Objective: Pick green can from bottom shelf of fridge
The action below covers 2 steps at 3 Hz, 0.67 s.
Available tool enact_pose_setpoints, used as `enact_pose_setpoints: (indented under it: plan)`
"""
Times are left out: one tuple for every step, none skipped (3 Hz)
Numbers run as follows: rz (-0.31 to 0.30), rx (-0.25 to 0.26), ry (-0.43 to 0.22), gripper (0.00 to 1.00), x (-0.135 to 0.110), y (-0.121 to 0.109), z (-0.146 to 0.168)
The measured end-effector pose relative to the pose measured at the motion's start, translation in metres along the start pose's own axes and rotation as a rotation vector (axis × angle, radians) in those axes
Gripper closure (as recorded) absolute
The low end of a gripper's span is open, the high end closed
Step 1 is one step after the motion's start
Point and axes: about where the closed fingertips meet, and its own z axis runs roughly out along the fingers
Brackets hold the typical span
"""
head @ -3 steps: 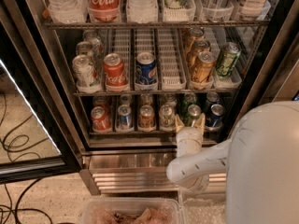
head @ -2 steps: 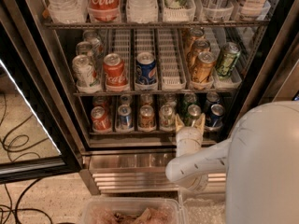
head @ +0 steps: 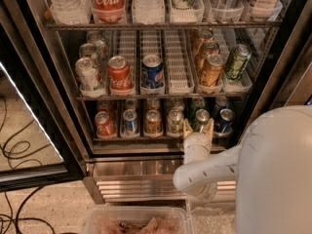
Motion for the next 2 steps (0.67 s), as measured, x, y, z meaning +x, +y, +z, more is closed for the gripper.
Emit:
enact_pose_setpoints:
  plan:
    - [0.004,0.014,0.004,0.33,-0.0006,-0.0004,0.0007]
    - [0.017,0.029,0.008,0.36,-0.0011,-0.0008,0.0012]
